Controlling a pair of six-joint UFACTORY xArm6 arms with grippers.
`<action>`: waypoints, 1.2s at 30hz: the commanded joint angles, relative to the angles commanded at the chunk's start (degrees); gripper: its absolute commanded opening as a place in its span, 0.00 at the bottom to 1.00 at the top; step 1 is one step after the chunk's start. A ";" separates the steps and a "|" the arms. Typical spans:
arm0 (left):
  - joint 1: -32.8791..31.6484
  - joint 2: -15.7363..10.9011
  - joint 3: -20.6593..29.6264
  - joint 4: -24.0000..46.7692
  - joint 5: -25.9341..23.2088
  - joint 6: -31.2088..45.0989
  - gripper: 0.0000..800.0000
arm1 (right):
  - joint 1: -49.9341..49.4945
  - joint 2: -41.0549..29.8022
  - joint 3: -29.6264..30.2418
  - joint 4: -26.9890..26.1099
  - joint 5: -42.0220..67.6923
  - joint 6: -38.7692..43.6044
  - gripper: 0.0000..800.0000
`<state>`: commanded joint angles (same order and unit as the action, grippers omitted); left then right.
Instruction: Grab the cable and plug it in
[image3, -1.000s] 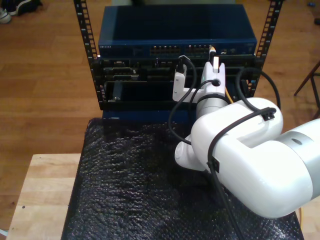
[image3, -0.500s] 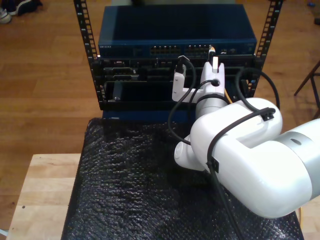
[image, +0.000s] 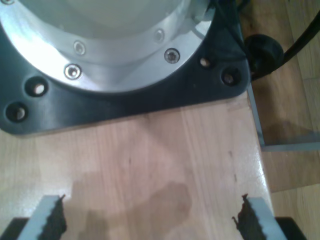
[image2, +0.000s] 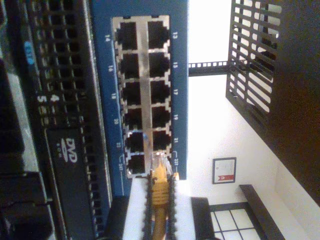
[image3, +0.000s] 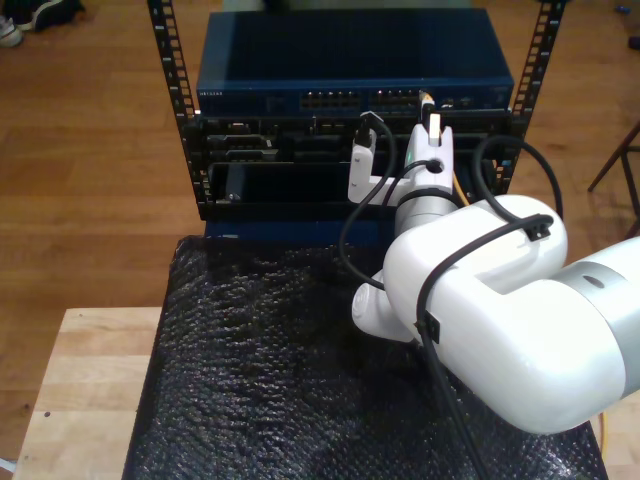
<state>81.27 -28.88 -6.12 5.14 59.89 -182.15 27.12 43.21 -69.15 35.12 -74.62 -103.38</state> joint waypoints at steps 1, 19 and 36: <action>0.00 0.00 0.00 0.00 0.00 0.00 1.00 | 0.09 0.00 0.09 0.00 -0.09 0.00 0.00; 0.00 0.00 0.00 0.00 0.00 0.00 1.00 | -0.18 0.09 -1.05 0.00 0.35 -0.09 0.00; 0.00 0.00 0.00 0.00 0.00 0.00 1.00 | -0.44 1.05 -3.52 -0.09 1.23 -0.26 0.00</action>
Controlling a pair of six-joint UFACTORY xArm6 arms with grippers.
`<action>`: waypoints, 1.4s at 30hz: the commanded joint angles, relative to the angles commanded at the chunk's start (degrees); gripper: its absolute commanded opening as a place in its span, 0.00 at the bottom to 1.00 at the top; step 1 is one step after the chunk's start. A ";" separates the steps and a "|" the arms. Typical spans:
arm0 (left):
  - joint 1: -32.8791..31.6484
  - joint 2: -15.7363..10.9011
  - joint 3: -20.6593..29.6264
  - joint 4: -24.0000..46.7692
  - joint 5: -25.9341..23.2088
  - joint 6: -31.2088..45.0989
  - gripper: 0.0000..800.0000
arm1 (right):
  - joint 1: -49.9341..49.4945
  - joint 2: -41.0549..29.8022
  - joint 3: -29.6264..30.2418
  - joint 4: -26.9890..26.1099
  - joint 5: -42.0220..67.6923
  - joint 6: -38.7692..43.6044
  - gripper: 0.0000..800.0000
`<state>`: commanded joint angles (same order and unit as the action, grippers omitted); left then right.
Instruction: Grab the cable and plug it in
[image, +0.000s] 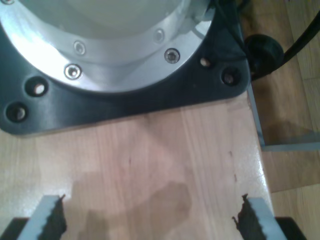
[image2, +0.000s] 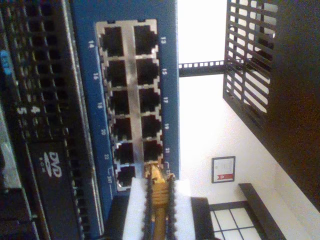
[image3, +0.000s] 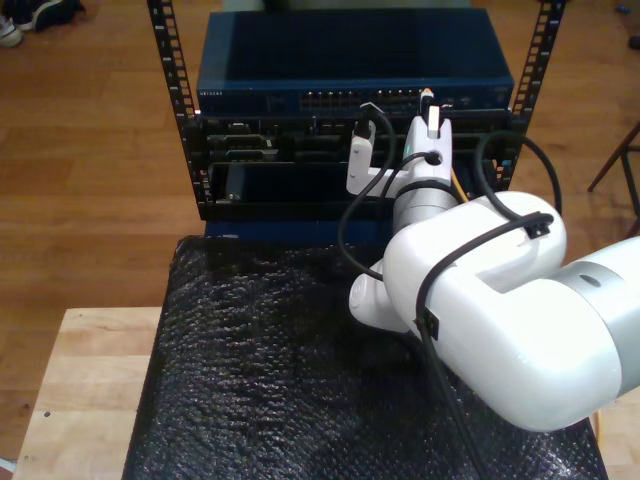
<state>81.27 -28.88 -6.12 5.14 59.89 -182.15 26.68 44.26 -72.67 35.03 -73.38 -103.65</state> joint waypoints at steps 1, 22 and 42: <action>0.00 0.00 0.00 0.00 0.00 0.00 1.00 | -0.18 0.00 0.00 0.00 0.09 0.00 0.00; 0.00 0.00 0.00 0.00 0.00 0.00 1.00 | -0.09 -7.47 7.65 -1.49 4.48 0.18 0.38; 0.00 0.00 0.00 0.00 0.00 0.00 1.00 | -0.18 -34.11 27.60 -1.76 34.73 -0.18 0.64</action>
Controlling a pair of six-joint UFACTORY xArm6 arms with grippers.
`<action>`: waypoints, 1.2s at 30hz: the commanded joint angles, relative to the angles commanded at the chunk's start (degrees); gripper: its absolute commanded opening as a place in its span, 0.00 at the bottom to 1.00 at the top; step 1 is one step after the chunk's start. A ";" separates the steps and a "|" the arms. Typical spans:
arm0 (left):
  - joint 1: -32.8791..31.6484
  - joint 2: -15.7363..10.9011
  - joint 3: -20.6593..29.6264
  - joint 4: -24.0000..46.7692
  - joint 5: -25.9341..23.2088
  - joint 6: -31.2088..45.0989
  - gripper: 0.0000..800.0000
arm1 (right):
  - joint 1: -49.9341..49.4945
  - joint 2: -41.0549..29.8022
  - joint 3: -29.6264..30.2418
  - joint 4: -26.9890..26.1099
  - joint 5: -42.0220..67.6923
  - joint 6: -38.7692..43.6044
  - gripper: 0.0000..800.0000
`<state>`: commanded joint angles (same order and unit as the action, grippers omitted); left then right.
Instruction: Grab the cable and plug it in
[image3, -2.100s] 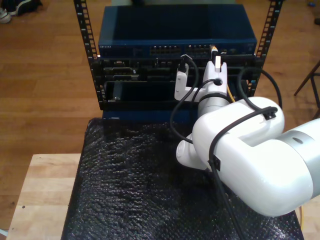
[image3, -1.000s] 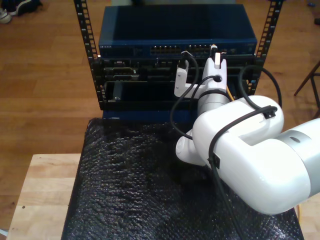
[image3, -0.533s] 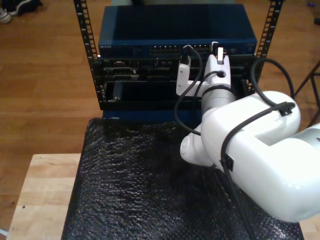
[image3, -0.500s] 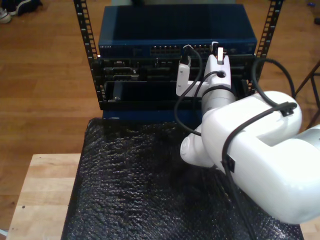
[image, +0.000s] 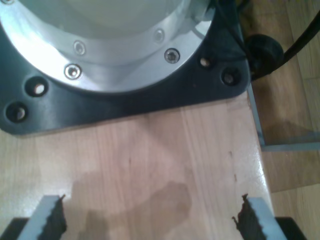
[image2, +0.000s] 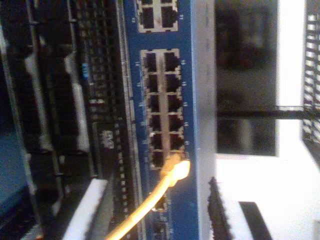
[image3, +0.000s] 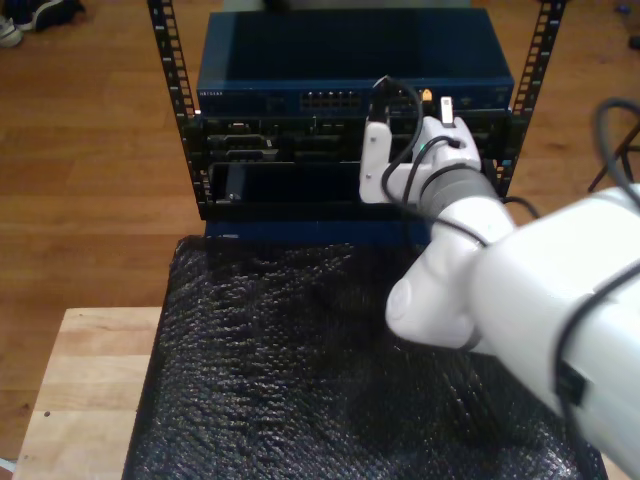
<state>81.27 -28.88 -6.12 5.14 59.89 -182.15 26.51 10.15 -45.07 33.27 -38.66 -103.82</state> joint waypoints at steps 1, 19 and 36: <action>0.00 0.00 0.00 0.00 0.00 0.00 1.00 | -1.05 -1.67 0.62 -0.09 2.81 -0.09 0.64; 0.00 0.00 0.00 0.00 0.00 0.00 1.00 | -26.02 -21.63 2.20 -12.66 60.48 -13.63 1.00; 0.00 0.00 0.00 0.00 0.00 0.00 1.00 | -63.03 -32.44 2.29 -12.57 92.13 -40.26 1.00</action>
<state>81.27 -28.88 -6.12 5.14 59.89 -182.15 -36.53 -22.29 -42.78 20.70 53.47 -144.09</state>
